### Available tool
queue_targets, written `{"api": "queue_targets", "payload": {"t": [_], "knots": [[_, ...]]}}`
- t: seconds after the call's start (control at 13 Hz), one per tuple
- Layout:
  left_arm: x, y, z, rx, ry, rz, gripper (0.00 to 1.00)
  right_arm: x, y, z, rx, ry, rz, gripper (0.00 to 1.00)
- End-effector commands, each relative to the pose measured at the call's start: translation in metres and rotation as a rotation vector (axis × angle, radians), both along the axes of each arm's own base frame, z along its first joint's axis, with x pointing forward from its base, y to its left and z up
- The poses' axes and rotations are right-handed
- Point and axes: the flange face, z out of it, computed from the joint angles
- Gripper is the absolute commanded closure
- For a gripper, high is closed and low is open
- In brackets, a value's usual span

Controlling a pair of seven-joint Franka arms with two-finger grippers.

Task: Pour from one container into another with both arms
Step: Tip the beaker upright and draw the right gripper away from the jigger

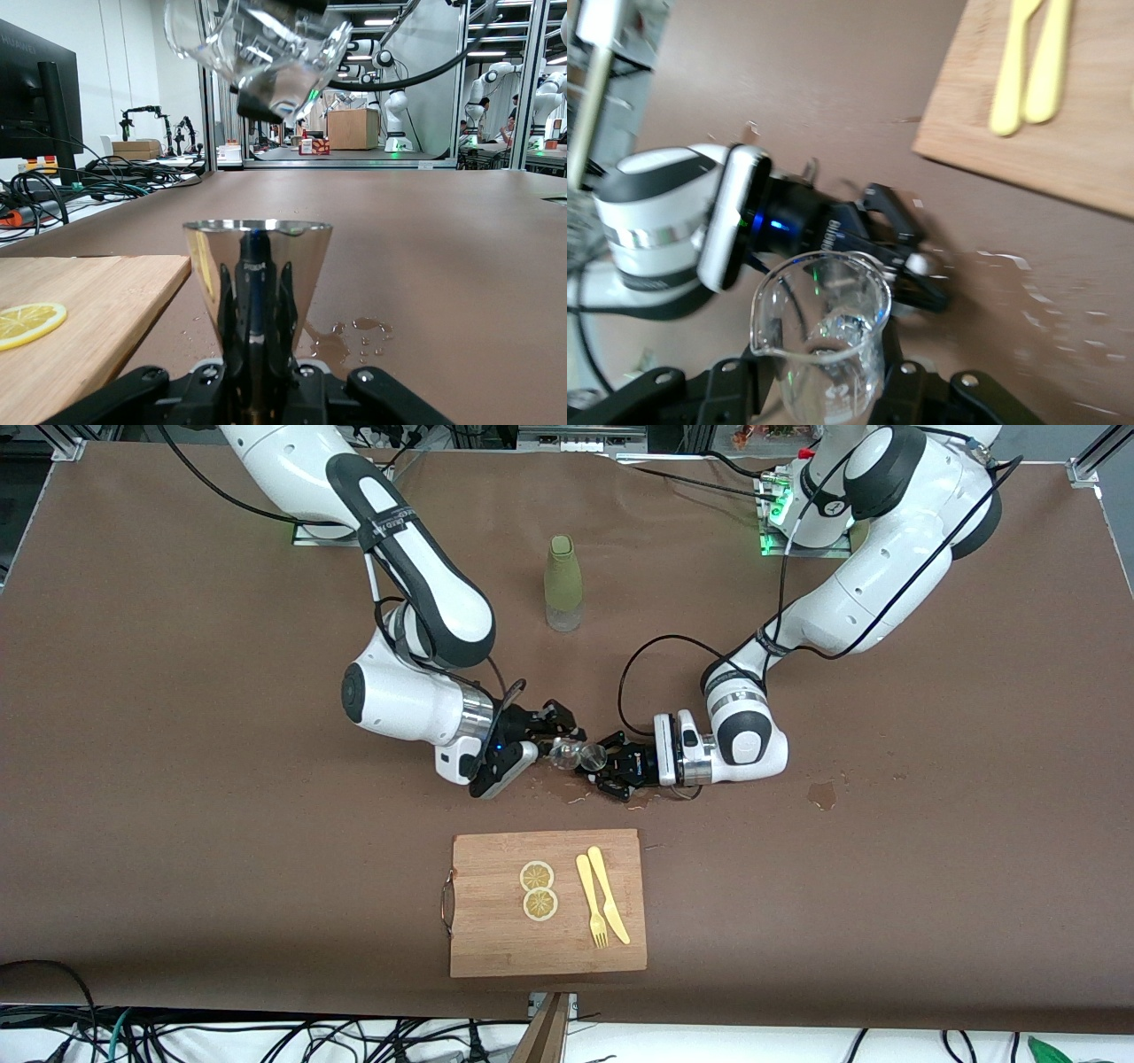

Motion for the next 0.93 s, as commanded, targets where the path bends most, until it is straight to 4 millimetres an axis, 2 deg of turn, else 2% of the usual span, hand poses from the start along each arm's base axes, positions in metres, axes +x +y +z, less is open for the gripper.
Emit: {"api": "queue_targets", "payload": {"t": [0.0,0.23,0.39,0.62,0.85], "knots": [[0.008,0.001,0.004,-0.021,-0.009,0.042,1.0,-0.003,-0.033,0.012,-0.124,-0.063,0.079,0.8],[0.013,0.006,0.011,-0.023,0.007,0.054,1.0,0.0,-0.077,0.011,-0.242,-0.11,0.2,0.79],[0.019,0.011,0.021,-0.026,0.024,0.064,1.0,0.008,-0.121,-0.004,-0.248,-0.161,0.301,0.79],[0.034,0.034,0.029,-0.016,0.039,0.094,1.0,0.016,-0.185,-0.027,-0.244,-0.249,0.438,0.79],[0.047,0.051,0.044,-0.019,0.047,0.122,1.0,0.024,-0.245,-0.041,-0.238,-0.342,0.546,0.79]]}}
